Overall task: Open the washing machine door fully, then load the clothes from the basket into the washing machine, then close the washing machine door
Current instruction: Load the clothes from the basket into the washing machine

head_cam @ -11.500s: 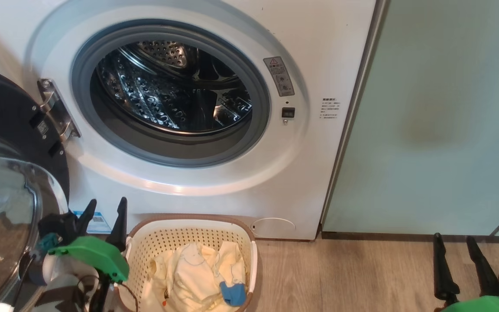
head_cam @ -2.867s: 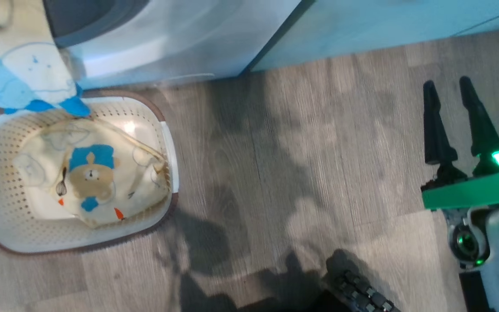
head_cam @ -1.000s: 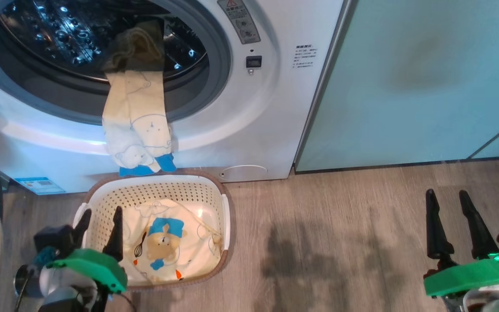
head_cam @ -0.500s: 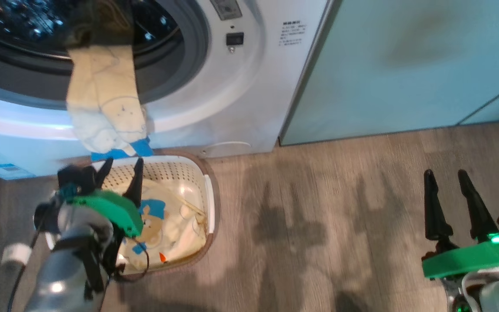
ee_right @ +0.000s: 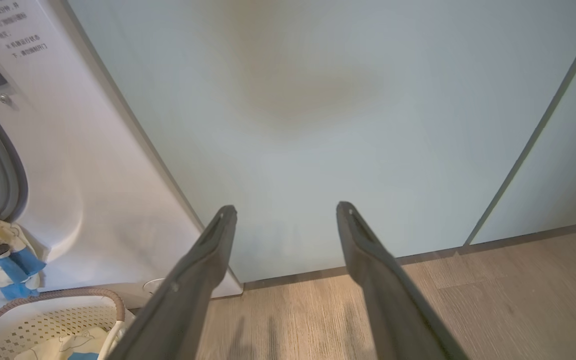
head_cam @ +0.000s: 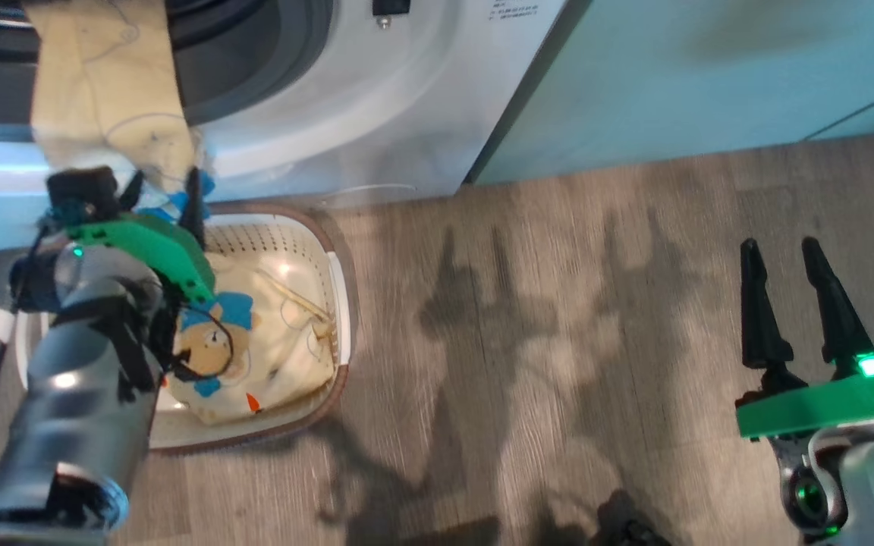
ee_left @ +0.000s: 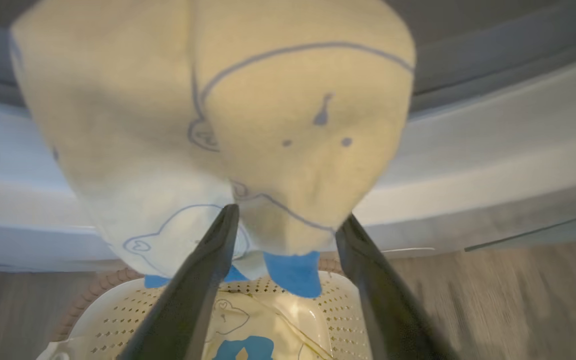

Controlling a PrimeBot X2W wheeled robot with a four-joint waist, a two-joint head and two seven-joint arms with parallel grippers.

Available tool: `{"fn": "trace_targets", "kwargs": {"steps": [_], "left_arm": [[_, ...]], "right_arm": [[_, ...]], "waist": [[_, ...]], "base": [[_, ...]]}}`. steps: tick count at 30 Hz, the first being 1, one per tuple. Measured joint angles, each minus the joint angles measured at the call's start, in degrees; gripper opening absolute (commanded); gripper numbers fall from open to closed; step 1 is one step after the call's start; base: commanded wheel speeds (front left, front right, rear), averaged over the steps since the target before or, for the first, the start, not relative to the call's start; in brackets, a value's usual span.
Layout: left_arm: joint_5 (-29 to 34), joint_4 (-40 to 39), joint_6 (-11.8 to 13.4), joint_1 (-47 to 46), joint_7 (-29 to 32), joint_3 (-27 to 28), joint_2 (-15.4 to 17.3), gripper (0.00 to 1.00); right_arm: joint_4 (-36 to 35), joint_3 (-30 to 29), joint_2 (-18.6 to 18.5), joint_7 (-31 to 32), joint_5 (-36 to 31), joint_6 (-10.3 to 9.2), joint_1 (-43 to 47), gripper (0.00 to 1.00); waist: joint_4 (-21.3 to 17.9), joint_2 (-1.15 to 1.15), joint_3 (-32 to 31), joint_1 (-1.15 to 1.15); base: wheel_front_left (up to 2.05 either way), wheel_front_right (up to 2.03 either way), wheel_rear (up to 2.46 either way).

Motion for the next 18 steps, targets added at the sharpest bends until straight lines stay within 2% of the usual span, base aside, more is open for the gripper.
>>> {"fn": "trace_targets", "kwargs": {"steps": [6,18], "left_arm": [[-1.6,5.0,3.7,-4.6,-0.1,2.5,1.4,1.0],[-1.6,8.3,5.0,-7.8,-0.8,3.5,2.5,1.0]], "right_arm": [[-0.1,0.6,0.0,0.0,0.0,0.0,-1.8,1.0],[-0.1,1.0,0.0,0.0,0.5,0.0,-3.1,1.0]], "waist": [[-0.4,0.0,2.8,0.0],[-0.1,0.0,4.7,-0.01]], "base": [[0.0,0.0,0.0],[0.0,0.0,0.0]]}}
